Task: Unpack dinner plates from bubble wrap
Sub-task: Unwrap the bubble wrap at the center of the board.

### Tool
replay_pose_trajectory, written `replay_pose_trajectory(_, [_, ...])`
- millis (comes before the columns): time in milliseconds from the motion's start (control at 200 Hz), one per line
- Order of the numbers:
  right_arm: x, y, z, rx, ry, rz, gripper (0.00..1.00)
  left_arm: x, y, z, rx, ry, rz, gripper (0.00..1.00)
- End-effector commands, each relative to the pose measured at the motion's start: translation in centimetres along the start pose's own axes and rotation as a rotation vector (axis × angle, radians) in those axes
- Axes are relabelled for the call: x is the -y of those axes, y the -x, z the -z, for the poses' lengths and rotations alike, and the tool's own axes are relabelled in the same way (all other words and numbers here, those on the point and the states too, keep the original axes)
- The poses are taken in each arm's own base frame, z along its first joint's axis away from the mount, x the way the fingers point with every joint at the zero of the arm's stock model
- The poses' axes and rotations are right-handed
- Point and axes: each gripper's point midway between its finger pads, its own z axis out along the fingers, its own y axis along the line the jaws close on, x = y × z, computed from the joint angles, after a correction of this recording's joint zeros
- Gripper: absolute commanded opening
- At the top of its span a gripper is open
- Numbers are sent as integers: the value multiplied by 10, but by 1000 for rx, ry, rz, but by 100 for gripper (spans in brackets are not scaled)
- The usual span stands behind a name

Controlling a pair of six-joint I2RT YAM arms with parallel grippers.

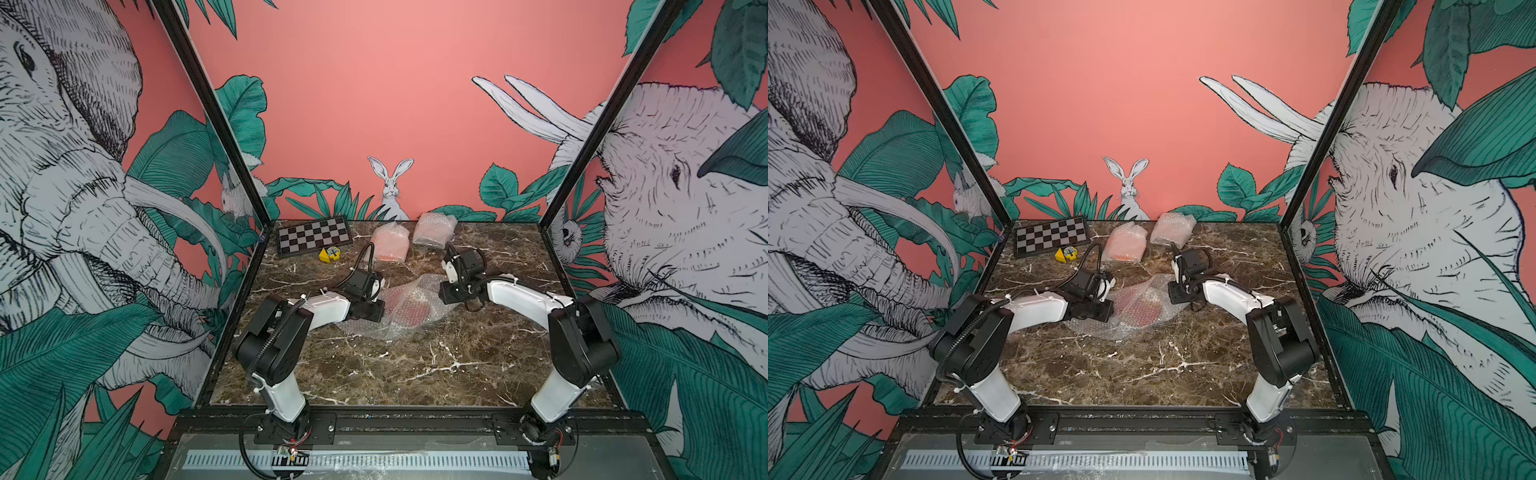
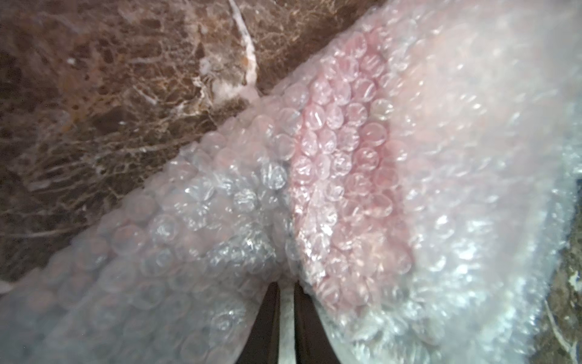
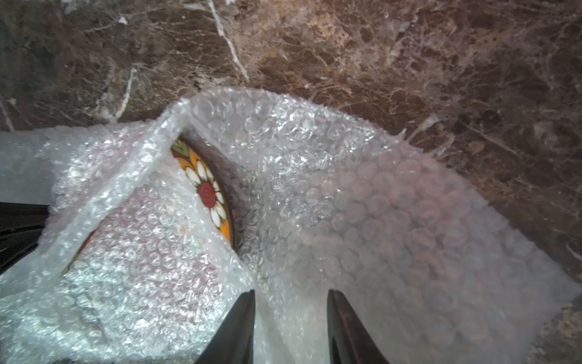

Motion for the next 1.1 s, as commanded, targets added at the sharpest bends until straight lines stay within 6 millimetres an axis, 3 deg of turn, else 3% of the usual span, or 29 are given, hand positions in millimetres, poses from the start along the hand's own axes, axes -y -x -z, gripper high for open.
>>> replay_pose_trajectory(0, [8,-1,-5,-13,-48,-11,40,6,-7,2,-39,-38,-7,15])
replay_pose_trajectory(315, [14,-10,-18,-54,-74,-12,40,16,4,15,-18,-72,-28,16])
replay_pose_trajectory(740, [14,-12,-19,-58,-77,-7,40,31,38,64,67,-74,-120,32])
replay_pose_trajectory(1095, [15,-12,-18,-57,-80,-7,40,60,25,70,43,-107,-338,49])
